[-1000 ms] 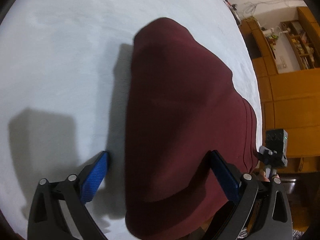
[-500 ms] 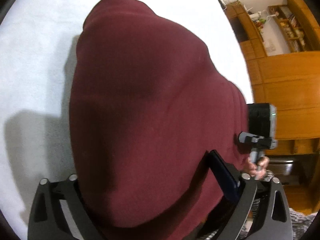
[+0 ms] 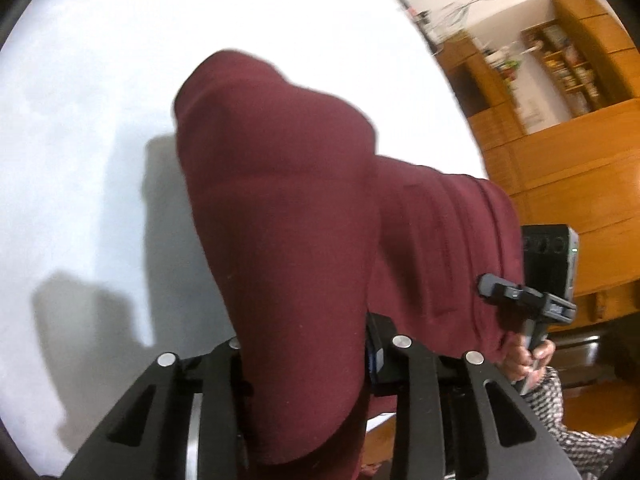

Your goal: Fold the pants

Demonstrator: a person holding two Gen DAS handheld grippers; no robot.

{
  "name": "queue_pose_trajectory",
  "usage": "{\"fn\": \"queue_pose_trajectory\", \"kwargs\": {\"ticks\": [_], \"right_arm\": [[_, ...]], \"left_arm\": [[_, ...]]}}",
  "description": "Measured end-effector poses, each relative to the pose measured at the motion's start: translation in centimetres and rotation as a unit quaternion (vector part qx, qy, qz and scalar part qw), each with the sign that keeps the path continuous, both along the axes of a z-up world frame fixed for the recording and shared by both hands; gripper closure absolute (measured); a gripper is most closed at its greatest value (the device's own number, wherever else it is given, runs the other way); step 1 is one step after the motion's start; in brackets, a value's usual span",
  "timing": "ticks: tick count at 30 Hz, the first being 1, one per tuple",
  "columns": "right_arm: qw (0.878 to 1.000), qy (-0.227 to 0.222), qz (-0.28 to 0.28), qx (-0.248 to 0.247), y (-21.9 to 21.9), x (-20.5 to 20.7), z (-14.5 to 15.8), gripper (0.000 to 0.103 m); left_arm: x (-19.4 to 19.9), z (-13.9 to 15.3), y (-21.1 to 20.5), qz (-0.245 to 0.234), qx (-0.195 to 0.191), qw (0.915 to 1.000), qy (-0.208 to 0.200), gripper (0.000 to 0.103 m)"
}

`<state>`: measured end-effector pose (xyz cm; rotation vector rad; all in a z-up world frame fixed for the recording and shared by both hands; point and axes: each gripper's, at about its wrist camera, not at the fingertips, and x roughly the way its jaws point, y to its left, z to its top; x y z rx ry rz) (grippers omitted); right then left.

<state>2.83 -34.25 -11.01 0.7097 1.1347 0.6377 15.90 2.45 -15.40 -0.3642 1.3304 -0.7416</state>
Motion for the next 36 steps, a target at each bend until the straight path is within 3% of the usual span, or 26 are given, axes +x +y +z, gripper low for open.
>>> {"fn": "queue_pose_trajectory", "kwargs": {"ticks": [6,9,13,18,22,24,25,27,30,33,35,36], "right_arm": [[0.998,-0.05,-0.016,-0.031,-2.6,4.2,4.7,0.064],[0.997,-0.063,-0.022,-0.049,-4.1,8.0,5.7,0.064],[0.997,-0.039,-0.039,-0.054,-5.6,12.9,3.7,0.064],[0.994,0.028,-0.057,-0.091,-6.3,16.7,-2.8,0.061],[0.992,0.044,-0.088,-0.075,-7.3,15.6,-5.6,0.049],[0.992,0.041,-0.09,-0.083,-7.5,14.9,-5.8,0.034],[0.991,0.039,-0.091,-0.092,-7.4,14.2,-5.8,0.034],[0.99,0.037,-0.093,-0.099,-8.2,13.3,-5.1,0.033],[0.986,0.016,-0.103,-0.131,-9.2,11.8,-3.0,0.033],[0.975,-0.032,-0.11,-0.188,-8.2,10.2,1.2,0.033],[0.966,-0.069,-0.123,-0.218,-7.1,9.4,3.8,0.025],[0.962,-0.079,-0.13,-0.227,-6.7,9.0,4.6,0.023]], "left_arm": [[3.5,2.3,-1.2,0.02,-0.044,0.9984,-0.03,0.072],[6.7,3.2,-2.5,0.026,-0.041,0.9971,-0.059,0.072],[11.0,1.7,-4.6,0.038,-0.023,0.9975,-0.054,0.071],[13.9,-2.9,-5.1,0.044,0.031,0.9983,-0.023,0.069],[14.4,-5.2,-3.5,0.053,0.027,0.9982,-0.008,0.057],[14.0,-5.3,-3.0,0.043,0.047,0.9977,-0.023,0.047],[13.7,-5.1,-3.1,0.041,0.06,0.9969,-0.03,0.037],[13.1,-4.3,-3.6,0.047,0.086,0.9942,-0.042,0.029],[12.0,-2.2,-2.1,0.08,0.119,0.9879,-0.06,0.026],[9.3,2.0,-0.9,0.107,0.135,0.9769,-0.126,0.025],[7.6,4.2,-1.2,0.108,0.122,0.9734,-0.161,0.013],[6.7,4.9,-1.6,0.104,0.123,0.972,-0.171,0.012]]}}
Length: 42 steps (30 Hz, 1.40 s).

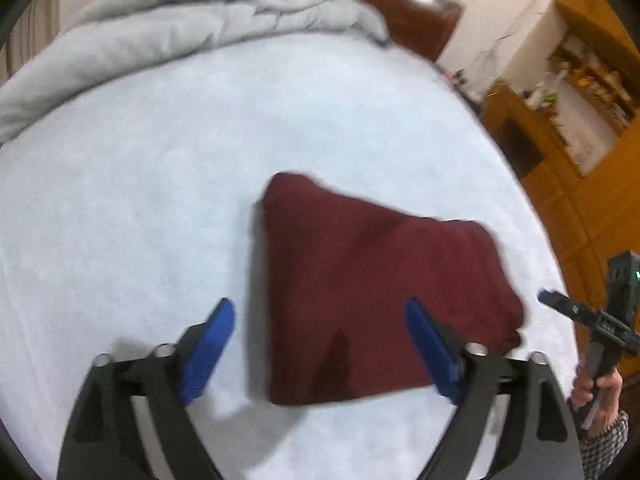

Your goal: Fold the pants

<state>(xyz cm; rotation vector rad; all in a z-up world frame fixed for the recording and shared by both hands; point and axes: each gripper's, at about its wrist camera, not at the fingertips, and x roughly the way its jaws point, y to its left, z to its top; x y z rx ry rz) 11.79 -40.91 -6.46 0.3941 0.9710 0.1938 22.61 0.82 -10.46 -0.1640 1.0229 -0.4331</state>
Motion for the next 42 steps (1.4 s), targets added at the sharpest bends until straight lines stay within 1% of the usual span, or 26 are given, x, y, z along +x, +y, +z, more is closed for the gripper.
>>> {"fn": "queue_pose_trajectory", "kwargs": {"ticks": [2,3,4,5,7,10,11,13,14,15,16,18,19,21,23,24,25,27,29,31,32,36,38,42], "right_arm": [[0.999,0.001,-0.008,-0.041,1.6,0.0,0.4,0.023],[0.998,0.002,-0.009,-0.058,1.9,-0.2,0.2,0.023],[0.997,0.009,-0.008,-0.072,2.5,0.0,-0.4,0.023],[0.997,0.02,-0.009,-0.072,2.9,0.2,-1.2,0.023],[0.996,0.042,-0.02,-0.07,2.7,0.0,-2.7,0.023],[0.994,0.071,-0.033,-0.07,2.1,-0.4,-5.2,0.023],[0.995,0.079,-0.035,-0.057,1.8,-0.4,-6.2,0.024],[0.994,0.088,-0.037,-0.044,1.1,-0.7,-7.5,0.023],[0.994,0.09,-0.037,-0.045,1.1,-0.7,-7.9,0.018],[0.994,0.093,-0.039,-0.049,1.1,-0.7,-8.5,0.015],[0.994,0.095,-0.04,-0.045,1.0,-0.8,-8.8,0.015],[0.994,0.098,-0.046,-0.021,0.7,-1.0,-9.0,0.015],[0.994,0.098,-0.048,-0.015,0.5,-1.1,-9.0,0.015],[0.993,0.104,-0.052,-0.016,0.6,-1.3,-8.3,0.008],[0.991,0.114,-0.058,-0.036,0.8,-1.7,-7.3,0.004],[0.99,0.117,-0.061,-0.045,1.0,-2.1,-6.8,0.004],[0.99,0.116,-0.063,-0.051,1.3,-2.6,-6.1,0.004],[0.99,0.113,-0.067,-0.052,1.7,-3.3,-5.3,0.003],[0.991,0.108,-0.07,-0.046,2.3,-4.2,-4.1,0.003],[0.99,0.103,-0.08,-0.058,3.0,-5.2,-2.8,0.003],[0.989,0.103,-0.08,-0.064,3.3,-5.6,-2.3,0.003],[0.989,0.092,-0.076,-0.089,5.2,-7.1,-0.1,0.003],[0.988,0.088,-0.077,-0.103,6.0,-7.8,0.8,0.003],[0.987,0.086,-0.074,-0.112,7.5,-8.7,2.0,0.003]], "left_arm": [[-0.5,0.4,-1.6,0.002,0.021,0.9997,-0.009,0.012],[-0.9,0.0,-2.1,-0.004,0.032,0.9994,-0.012,0.012],[-1.1,-0.5,-2.4,-0.006,0.038,0.9992,-0.007,0.012],[-0.4,-0.9,-4.4,-0.005,0.042,0.9991,0.001,0.012],[-0.3,-2.3,-4.6,0.002,0.047,0.9987,0.02,0.012],[-0.5,-4.1,-5.0,0.007,0.061,0.9974,0.037,0.012],[-0.4,-4.8,-4.9,0.008,0.062,0.997,0.047,0.012],[-0.5,-5.6,-4.5,0.01,0.052,0.9966,0.064,0.012],[-0.4,-5.9,-4.6,0.012,0.051,0.9964,0.067,0.011],[-0.4,-6.3,-4.3,0.014,0.048,0.9961,0.072,0.011],[-0.4,-6.5,-4.3,0.015,0.046,0.996,0.075,0.011],[-0.3,-6.6,-4.3,0.018,0.047,0.9958,0.077,0.011],[-0.4,-6.4,-4.2,0.019,0.048,0.9958,0.076,0.011],[-0.7,-5.6,-4.2,0.022,0.053,0.996,0.068,0.011],[-1.2,-4.8,-4.2,0.027,0.072,0.9954,0.057,0.003],[-1.7,-4.2,-4.1,0.032,0.086,0.9946,0.047,0.004],[-2.1,-3.6,-4.1,0.032,0.089,0.9946,0.042,0.004],[-3.0,-2.6,-3.8,0.035,0.083,0.9951,0.041,0.004],[-3.9,-1.6,-3.5,0.043,0.088,0.9942,0.045,0.004],[-5.0,-0.7,-3.4,0.048,0.096,0.9934,0.039,0.004],[-5.8,0.0,-3.4,0.048,0.107,0.9926,0.033,0.004],[-7.4,1.9,-3.6,0.028,0.12,0.9922,0.012,0.004],[-8.4,2.9,-3.5,0.024,0.124,0.992,0.004,0.004],[-9.6,4.3,-3.3,0.028,0.118,0.9926,-0.009,0.004]]}}
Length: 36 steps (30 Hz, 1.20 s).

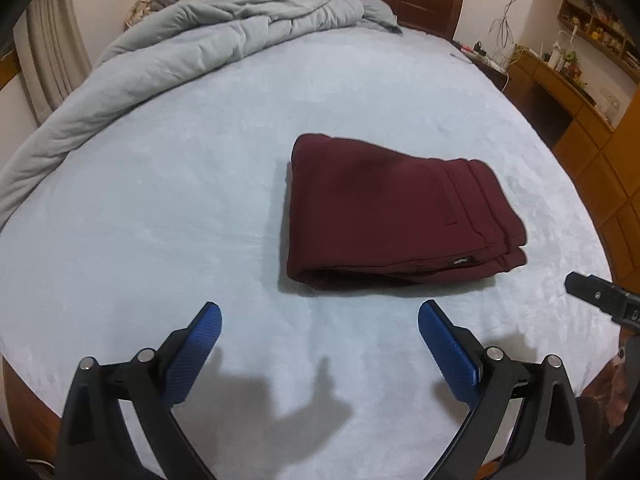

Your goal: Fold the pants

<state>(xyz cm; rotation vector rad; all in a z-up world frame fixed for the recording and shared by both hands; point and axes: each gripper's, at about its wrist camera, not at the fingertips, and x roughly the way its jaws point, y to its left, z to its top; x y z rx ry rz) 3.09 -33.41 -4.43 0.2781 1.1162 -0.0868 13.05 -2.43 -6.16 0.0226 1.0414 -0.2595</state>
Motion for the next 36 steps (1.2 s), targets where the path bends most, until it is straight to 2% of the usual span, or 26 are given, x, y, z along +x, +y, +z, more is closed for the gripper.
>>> {"fn": "queue_pose_trajectory", "kwargs": {"ticks": [5,11,20,36], "right_arm": [[1.0,0.002,0.001,-0.024,1.2,-1.1,0.8,0.003],[1.0,-0.001,0.006,-0.017,1.9,-1.9,1.4,0.003],[0.999,-0.002,0.004,-0.034,2.5,-2.2,2.3,0.003],[0.999,0.004,0.014,-0.043,3.4,-1.9,1.8,0.003]], "left_arm": [[-1.4,1.5,0.1,0.003,-0.005,0.9999,-0.014,0.004],[-2.5,2.5,-0.3,-0.001,-0.005,0.9997,-0.022,0.004],[-3.8,2.7,-1.1,-0.006,0.007,0.9997,-0.024,0.004],[-4.2,2.9,-1.8,-0.011,0.015,0.9995,-0.027,0.004]]}}
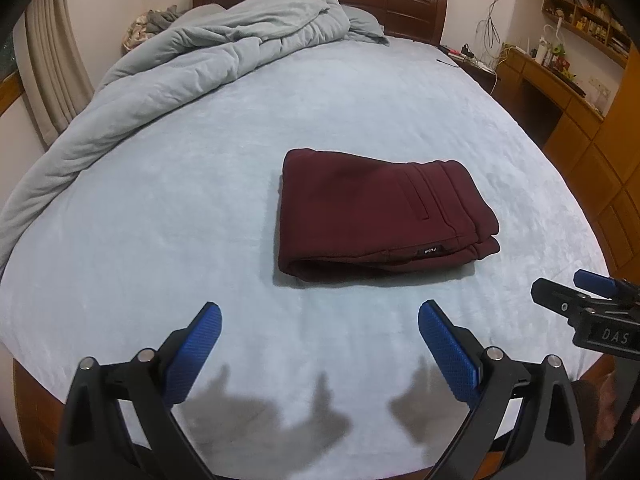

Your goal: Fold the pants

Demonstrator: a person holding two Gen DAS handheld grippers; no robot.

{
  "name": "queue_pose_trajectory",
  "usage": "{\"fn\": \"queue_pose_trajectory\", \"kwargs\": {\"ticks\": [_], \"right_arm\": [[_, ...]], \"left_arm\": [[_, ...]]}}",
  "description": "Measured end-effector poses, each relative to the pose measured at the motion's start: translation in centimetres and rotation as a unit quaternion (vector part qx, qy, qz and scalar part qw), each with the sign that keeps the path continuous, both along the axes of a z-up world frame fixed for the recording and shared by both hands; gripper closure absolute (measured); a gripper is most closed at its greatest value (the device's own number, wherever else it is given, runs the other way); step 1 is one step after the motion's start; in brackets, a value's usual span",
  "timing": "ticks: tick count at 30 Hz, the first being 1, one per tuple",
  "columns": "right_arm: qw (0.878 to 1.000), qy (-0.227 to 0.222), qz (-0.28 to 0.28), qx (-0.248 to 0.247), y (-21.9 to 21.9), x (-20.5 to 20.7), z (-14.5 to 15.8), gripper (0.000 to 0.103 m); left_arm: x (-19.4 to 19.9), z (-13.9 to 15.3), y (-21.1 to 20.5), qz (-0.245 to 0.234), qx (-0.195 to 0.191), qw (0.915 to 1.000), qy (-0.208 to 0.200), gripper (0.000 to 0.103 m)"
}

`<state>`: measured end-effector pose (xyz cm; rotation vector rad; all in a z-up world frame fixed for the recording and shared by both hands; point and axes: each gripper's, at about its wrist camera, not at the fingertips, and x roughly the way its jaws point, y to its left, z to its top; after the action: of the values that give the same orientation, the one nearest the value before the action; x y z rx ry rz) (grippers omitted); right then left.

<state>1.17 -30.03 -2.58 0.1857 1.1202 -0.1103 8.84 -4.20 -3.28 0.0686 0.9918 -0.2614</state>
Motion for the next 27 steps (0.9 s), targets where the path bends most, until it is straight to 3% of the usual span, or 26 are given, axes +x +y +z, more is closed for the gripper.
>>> {"fn": "queue_pose_trajectory", "kwargs": {"ticks": [27], "right_arm": [[1.0,0.008,0.002,-0.002,-0.3,0.54,-0.79,0.003]], "left_arm": [[0.13,0.04,-0.3,-0.004,0.002,1.0,-0.001,0.004]]}}
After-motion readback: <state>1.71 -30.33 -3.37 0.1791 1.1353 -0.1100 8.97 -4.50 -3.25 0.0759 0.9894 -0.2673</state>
